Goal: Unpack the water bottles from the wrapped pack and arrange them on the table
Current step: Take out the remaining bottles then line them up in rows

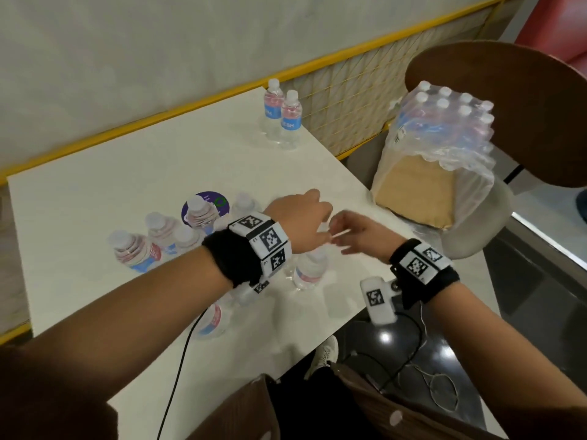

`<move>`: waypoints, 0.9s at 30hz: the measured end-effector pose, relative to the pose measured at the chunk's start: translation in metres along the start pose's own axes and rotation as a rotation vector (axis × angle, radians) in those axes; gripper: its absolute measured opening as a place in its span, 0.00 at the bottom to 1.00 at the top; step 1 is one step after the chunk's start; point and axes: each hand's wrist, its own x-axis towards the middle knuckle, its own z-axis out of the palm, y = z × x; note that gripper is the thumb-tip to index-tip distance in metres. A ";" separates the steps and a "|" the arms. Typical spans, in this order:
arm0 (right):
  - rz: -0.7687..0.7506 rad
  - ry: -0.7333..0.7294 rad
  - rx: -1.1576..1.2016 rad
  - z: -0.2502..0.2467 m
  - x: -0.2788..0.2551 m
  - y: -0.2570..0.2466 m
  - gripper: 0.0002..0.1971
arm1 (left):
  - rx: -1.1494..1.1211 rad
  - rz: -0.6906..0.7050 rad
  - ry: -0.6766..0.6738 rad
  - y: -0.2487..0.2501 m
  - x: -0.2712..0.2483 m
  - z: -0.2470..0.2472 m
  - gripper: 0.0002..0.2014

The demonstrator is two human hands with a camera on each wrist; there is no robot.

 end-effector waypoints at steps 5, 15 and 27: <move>-0.036 0.144 -0.157 0.005 0.016 -0.021 0.22 | 0.005 -0.002 -0.248 0.006 -0.015 0.036 0.31; 0.023 -0.014 -0.166 0.026 0.007 -0.010 0.11 | -0.023 0.132 -0.332 0.009 -0.061 0.054 0.21; 0.141 -0.208 0.312 0.061 -0.019 0.018 0.22 | -0.328 0.152 -0.306 -0.025 -0.130 0.088 0.22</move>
